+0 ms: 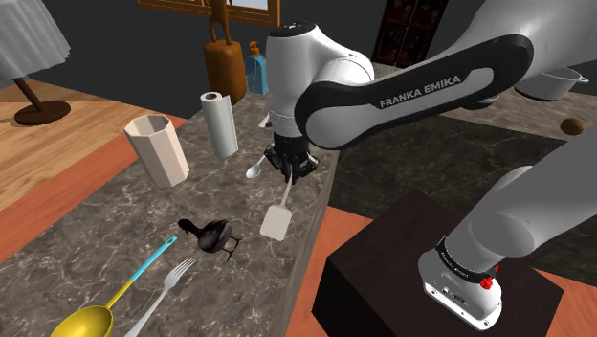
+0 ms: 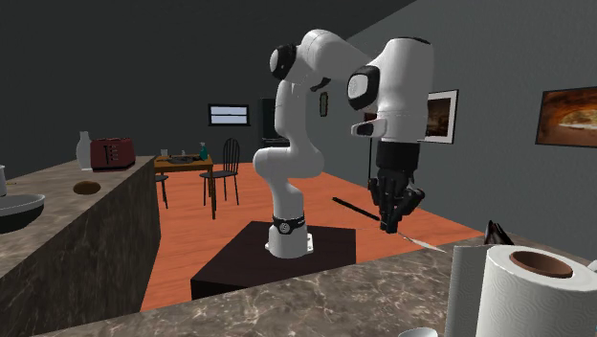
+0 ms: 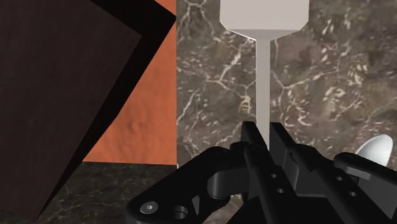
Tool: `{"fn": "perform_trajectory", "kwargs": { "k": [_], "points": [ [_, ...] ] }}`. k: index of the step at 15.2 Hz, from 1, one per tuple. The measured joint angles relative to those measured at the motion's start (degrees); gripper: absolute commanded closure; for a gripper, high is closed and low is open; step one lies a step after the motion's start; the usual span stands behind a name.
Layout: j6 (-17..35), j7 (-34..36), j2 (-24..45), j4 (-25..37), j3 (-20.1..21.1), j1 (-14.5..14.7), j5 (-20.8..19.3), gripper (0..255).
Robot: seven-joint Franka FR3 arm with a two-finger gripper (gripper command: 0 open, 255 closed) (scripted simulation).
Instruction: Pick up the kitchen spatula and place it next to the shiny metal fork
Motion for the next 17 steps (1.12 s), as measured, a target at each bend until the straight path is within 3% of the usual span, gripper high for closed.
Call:
{"fn": "perform_trajectory", "kwargs": {
  "k": [9, 13, 17],
  "points": [
    [-2.1, 14.8, 3.9, 5.3, 9.3, 4.5, -1.2, 255],
    [-2.8, 22.5, 8.5, 9.0, 13.6, 6.1, -4.5, 255],
    [-4.2, 31.8, 15.6, 14.4, 17.3, 9.1, -10.3, 255]
  ]
}}
